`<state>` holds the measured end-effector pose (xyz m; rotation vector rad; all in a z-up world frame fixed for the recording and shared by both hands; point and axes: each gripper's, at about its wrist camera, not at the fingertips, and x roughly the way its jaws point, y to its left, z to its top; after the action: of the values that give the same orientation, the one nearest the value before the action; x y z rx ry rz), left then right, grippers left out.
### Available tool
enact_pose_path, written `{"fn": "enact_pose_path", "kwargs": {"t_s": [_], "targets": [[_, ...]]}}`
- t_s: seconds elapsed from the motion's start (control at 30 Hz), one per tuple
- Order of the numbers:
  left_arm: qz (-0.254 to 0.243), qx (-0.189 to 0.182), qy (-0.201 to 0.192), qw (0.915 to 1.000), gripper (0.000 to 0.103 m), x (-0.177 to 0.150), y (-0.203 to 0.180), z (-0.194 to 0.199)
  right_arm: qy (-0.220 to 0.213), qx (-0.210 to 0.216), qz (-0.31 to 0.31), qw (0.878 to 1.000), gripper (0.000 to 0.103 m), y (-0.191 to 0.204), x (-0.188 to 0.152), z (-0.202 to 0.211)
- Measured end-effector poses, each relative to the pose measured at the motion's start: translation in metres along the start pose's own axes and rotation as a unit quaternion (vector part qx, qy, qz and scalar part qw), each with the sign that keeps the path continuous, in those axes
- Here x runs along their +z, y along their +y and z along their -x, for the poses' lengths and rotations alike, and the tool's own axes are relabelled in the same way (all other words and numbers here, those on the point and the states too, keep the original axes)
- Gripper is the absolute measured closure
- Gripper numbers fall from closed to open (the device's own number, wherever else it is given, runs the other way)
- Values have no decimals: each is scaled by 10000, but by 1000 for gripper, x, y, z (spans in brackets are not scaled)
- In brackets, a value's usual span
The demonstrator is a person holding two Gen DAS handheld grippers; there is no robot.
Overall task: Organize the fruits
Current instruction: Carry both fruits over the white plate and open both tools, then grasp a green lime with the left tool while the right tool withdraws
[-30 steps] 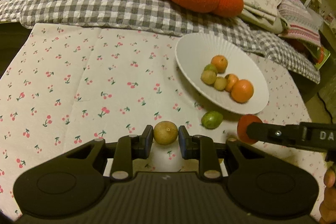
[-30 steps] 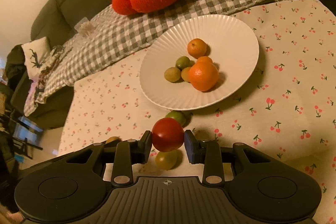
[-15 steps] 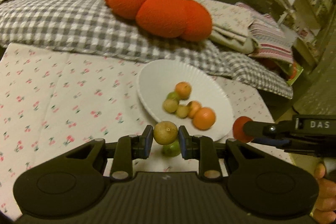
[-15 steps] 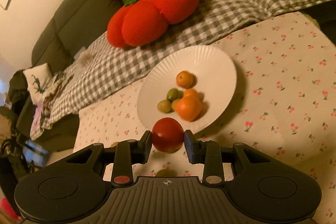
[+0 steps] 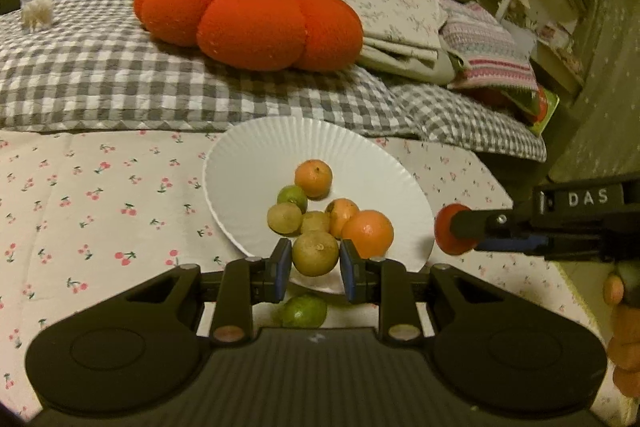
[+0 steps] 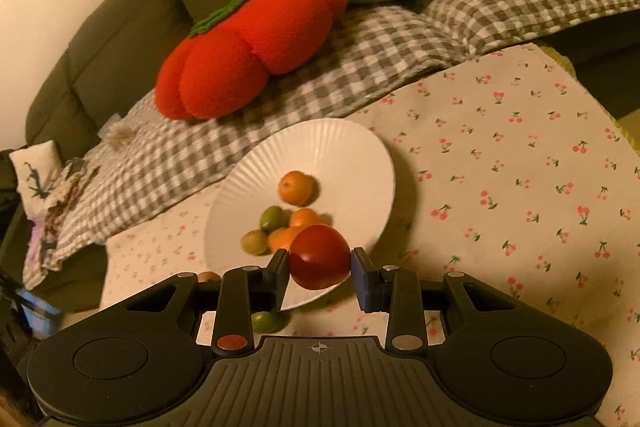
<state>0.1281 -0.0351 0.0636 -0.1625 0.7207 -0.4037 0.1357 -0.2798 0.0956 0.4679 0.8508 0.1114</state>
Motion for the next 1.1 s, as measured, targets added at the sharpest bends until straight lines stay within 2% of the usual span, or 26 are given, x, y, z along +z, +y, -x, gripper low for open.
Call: {"fn": "enact_pose_path", "kwargs": {"t_s": [0.3,0.7,0.73,0.8,0.83,0.87,0.9,1.1], "targets": [[-261,23,34,9997,79,-1,-6,-18,36,-85,109,9999,70,0,1,-25],[-479,69,82,9988,79,-4,-5,-25,-63,-151,124,9998,68,0,4,-38],[-494,60,93,9987,77,-5,-5,-26,-74,-142,124,9998,68,0,4,-39],[-505,48,74,9987,65,-4,-5,-24,-130,-117,129,9998,68,0,4,-38],[-491,43,42,9988,54,-3,-4,-23,-162,-109,128,9997,68,0,4,-37],[-467,52,8,9989,51,-1,-4,-21,-202,-108,111,9997,66,0,5,-36],[-443,43,-31,9990,50,0,-3,-18,-253,-96,89,9996,62,0,6,-34],[-189,55,-79,9998,50,6,8,-11,-292,-81,-3,9995,61,-5,10,-27]]}}
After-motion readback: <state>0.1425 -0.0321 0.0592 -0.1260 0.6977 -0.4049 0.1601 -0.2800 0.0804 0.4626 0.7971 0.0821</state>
